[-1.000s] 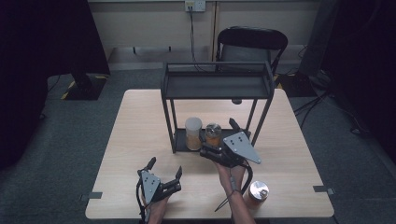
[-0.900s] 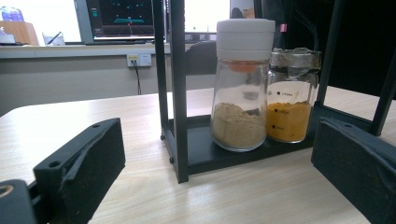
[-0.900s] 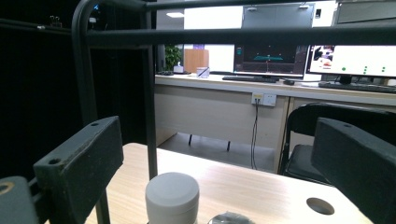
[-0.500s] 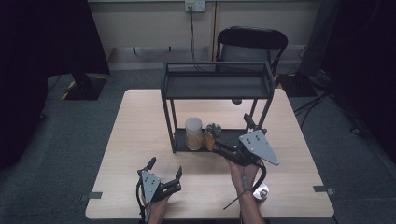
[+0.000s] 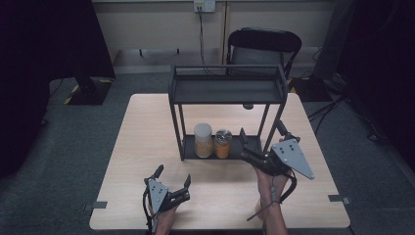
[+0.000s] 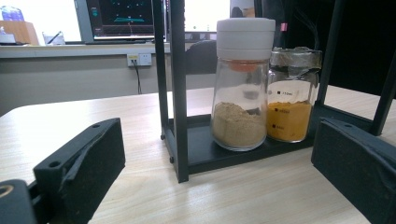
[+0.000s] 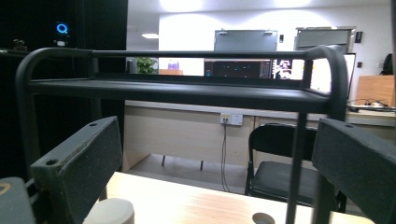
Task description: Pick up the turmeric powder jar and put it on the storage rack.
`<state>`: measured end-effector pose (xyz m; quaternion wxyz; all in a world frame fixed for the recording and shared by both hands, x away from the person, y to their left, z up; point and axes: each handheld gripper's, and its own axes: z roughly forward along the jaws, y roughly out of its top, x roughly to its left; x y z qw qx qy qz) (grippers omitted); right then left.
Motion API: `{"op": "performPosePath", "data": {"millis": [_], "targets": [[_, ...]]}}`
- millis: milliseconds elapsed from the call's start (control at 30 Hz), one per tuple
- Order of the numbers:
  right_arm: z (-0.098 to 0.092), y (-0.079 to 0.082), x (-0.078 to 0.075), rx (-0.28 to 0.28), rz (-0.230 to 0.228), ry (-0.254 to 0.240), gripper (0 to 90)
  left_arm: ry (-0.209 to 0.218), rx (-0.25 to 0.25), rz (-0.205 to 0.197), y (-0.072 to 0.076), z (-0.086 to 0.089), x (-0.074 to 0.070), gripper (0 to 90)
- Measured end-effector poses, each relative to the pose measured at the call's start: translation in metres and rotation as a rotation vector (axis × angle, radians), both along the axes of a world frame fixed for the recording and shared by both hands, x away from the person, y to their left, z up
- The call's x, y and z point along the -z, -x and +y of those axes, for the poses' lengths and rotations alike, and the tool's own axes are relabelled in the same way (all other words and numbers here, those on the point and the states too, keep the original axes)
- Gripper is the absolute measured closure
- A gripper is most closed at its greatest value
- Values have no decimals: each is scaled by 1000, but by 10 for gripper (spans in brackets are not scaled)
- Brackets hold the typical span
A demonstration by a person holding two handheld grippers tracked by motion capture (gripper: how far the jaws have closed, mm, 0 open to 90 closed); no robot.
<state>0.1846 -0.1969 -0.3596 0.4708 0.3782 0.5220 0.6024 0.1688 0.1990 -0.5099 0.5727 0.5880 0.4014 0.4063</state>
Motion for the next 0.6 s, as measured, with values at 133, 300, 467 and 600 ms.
{"op": "performPosePath", "data": {"millis": [133, 300, 467, 600], "targets": [[-8, 2, 0, 21, -2, 3, 6, 4, 2, -1, 0, 1, 0, 22], [-20, 4, 3, 50, -4, -3, 4, 3, 2, -1, 0, 1, 0, 22], [-29, 7, 8, 85, 2, -15, 0, 2, 1, -2, 0, 1, 0, 22], [-36, 8, 13, 111, 9, -18, 0, 0, 0, -2, 0, 0, 0, 22]]}}
